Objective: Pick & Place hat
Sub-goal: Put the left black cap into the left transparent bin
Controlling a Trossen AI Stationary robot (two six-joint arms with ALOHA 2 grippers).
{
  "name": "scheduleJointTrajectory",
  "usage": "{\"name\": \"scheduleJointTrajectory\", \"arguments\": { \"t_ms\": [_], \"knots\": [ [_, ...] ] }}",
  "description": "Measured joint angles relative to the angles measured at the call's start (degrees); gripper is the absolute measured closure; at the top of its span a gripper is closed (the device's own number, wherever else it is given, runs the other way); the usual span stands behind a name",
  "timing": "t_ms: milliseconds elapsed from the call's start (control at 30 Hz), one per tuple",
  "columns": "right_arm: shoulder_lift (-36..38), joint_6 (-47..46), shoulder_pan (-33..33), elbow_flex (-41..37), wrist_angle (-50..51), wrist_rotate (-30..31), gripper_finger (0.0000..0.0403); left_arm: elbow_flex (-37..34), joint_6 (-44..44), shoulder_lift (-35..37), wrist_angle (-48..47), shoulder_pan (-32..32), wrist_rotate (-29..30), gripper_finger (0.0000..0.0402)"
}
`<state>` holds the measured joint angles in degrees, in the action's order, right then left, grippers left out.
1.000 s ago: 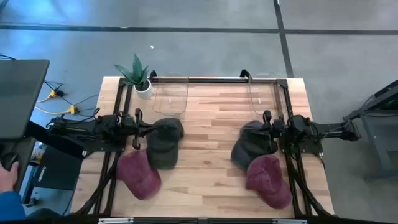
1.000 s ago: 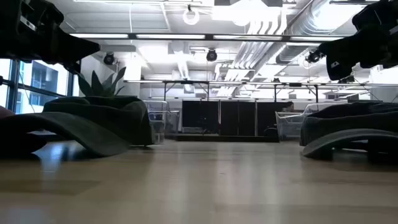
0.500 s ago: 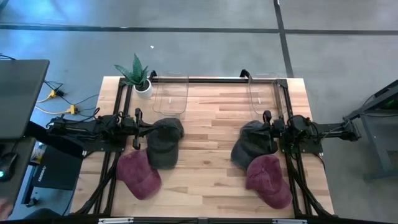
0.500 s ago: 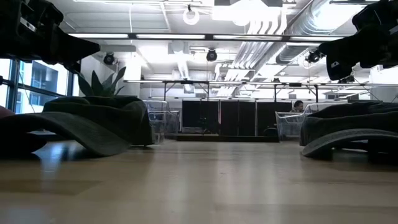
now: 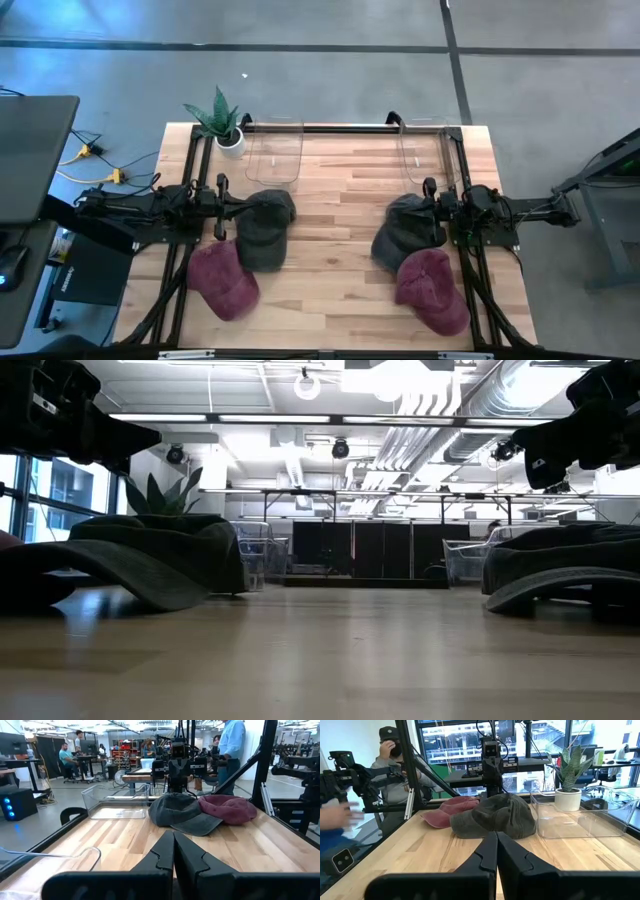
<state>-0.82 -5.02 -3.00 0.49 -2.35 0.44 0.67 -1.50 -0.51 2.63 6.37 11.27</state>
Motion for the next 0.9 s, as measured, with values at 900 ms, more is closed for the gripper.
{"name": "scheduleJointTrajectory", "arguments": {
  "t_ms": [900],
  "knots": [
    [0.0,0.0,0.0,0.0,0.0,0.0,0.0402,1.3,4.7,-5.6,3.5,0.0,10.7,0.0401]
  ]
}}
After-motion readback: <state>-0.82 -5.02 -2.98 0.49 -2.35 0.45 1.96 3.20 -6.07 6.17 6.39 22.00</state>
